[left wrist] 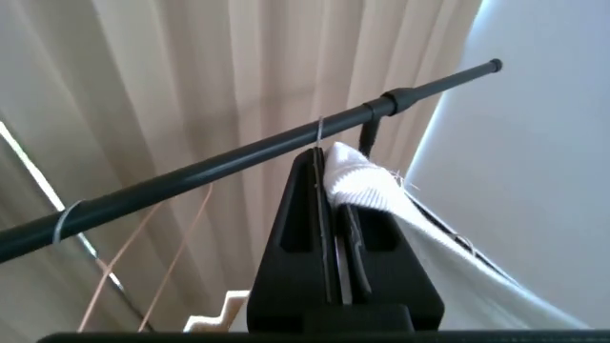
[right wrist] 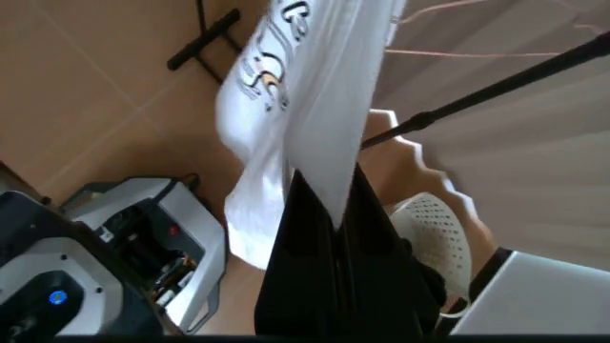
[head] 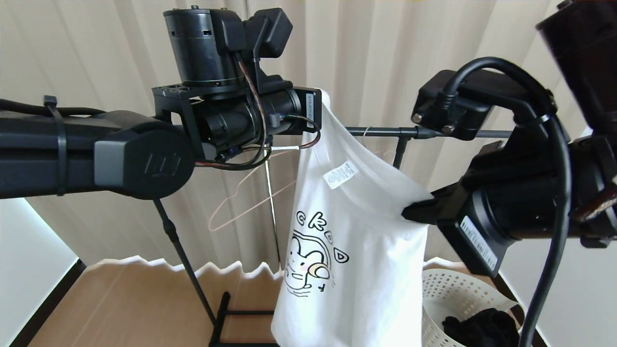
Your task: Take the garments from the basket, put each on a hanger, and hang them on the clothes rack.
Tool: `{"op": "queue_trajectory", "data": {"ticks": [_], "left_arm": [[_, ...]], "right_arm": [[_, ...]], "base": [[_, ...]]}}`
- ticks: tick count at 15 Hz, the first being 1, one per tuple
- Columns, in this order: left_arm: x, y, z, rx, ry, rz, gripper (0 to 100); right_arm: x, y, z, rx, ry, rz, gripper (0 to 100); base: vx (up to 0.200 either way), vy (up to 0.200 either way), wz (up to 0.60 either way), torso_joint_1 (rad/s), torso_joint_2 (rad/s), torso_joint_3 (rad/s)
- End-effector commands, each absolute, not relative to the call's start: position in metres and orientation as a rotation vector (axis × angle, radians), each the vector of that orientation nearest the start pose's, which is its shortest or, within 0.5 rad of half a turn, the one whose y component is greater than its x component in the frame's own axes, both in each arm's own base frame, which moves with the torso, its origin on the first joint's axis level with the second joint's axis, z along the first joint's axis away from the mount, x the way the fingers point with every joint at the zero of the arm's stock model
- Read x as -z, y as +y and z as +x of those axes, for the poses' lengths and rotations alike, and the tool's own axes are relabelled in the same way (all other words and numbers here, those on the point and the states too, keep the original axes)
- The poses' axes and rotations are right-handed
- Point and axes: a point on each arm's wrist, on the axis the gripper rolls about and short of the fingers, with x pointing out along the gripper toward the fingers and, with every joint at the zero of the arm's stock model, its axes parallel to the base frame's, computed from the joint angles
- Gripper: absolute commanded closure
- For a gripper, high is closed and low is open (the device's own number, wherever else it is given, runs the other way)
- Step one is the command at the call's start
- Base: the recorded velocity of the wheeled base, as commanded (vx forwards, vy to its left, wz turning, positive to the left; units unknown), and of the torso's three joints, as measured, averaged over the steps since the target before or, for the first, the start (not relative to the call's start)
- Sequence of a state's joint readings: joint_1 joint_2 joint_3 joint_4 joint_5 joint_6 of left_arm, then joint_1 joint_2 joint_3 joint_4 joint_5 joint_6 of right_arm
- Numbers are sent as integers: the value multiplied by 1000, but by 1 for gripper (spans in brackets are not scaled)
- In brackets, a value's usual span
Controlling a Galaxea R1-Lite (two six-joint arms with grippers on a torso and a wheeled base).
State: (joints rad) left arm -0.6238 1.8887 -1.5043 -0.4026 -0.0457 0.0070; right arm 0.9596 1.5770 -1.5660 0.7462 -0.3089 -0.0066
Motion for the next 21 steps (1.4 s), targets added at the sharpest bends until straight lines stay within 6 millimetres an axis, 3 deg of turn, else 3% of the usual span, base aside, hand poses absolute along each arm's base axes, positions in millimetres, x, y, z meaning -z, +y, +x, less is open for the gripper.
{"op": "queue_trajectory", "data": {"ticks": [1,4,7,11,14,15,17,19,21], "left_arm": [[-288,-233,321,709,-22,0,100],[-292,-235,319,762,-34,-4,100],[-293,-235,317,802,-34,-6,100],[-294,-225,309,758,-2,1,100],[-300,-207,301,626,77,34,100],[-304,-199,294,566,132,63,100],[-309,-185,276,491,225,124,100],[-312,-172,255,446,308,169,100],[-308,-165,233,441,366,208,100]], "right_arm": [[-286,240,142,-681,677,-444,100],[-287,280,147,-671,704,-292,100],[-291,288,149,-646,713,-191,100],[-291,266,142,-618,730,-213,100],[-288,223,154,-526,747,-268,100],[-287,206,165,-480,742,-293,100],[-288,190,190,-397,721,-295,100],[-287,189,221,-297,650,-321,100],[-286,204,254,-241,603,-309,100]], "base": [[0,0,0,0,0,0],[0,0,0,0,0,0],[0,0,0,0,0,0],[0,0,0,0,0,0],[0,0,0,0,0,0],[0,0,0,0,0,0],[0,0,0,0,0,0],[0,0,0,0,0,0],[0,0,0,0,0,0]]}}
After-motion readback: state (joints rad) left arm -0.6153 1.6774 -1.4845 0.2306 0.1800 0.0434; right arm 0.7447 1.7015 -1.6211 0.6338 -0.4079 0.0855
